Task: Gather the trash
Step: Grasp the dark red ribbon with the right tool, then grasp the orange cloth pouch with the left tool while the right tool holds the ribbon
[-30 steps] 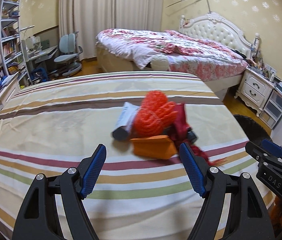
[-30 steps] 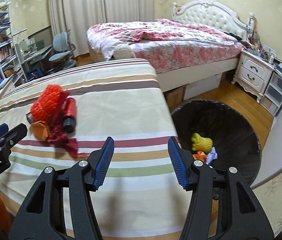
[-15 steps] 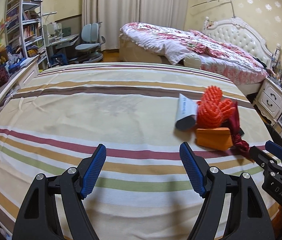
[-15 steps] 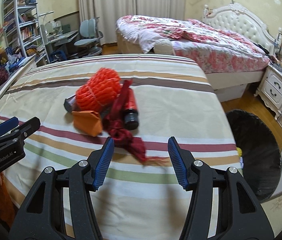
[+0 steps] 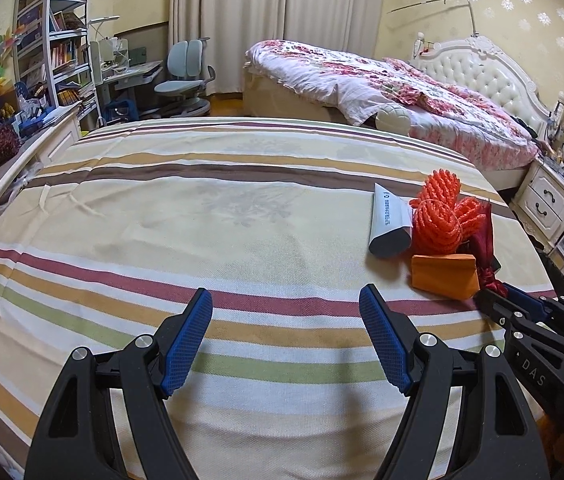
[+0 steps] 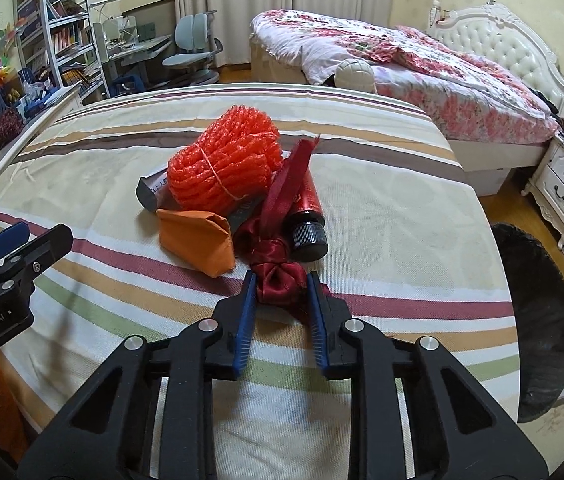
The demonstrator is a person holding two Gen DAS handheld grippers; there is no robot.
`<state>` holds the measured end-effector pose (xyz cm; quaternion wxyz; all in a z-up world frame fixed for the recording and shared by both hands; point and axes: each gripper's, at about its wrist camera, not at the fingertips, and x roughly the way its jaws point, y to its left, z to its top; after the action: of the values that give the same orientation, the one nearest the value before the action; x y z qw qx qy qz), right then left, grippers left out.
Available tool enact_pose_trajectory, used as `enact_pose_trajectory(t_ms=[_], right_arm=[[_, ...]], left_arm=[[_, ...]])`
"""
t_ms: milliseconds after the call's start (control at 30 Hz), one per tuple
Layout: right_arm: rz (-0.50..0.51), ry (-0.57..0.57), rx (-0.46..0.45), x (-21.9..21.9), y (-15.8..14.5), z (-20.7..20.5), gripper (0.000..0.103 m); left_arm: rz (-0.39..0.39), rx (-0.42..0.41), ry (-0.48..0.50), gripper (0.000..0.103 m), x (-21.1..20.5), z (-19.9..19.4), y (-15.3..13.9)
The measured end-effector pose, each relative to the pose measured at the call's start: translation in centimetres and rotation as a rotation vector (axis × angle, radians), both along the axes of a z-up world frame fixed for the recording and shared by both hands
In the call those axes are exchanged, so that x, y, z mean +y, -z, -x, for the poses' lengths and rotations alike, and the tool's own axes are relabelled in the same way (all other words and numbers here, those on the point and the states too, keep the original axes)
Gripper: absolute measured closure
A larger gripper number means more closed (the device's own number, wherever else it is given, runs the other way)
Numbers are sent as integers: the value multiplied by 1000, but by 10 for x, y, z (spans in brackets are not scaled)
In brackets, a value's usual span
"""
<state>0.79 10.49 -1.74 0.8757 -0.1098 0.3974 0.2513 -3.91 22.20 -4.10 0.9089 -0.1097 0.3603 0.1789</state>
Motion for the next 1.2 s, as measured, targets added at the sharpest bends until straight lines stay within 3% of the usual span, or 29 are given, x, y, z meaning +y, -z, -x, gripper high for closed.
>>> enact_pose_trajectory(t_ms=[367,667,967,1200], right_arm=[[-18,10,-41,-13,-13,11,82],[-38,91,-79,-45,-23,5,82],[-33,183,-50,-76,-9,-14,82],[-37,182,-23,-80,1,-20,82]], left_arm=[[-18,2,14,29,-5,-2,-1],[-22,-10,70,29,-27,-6,-1],[-23,-22,141,29,-55,-17,-2],[-35,-13,192,29,-79,-28,-1]])
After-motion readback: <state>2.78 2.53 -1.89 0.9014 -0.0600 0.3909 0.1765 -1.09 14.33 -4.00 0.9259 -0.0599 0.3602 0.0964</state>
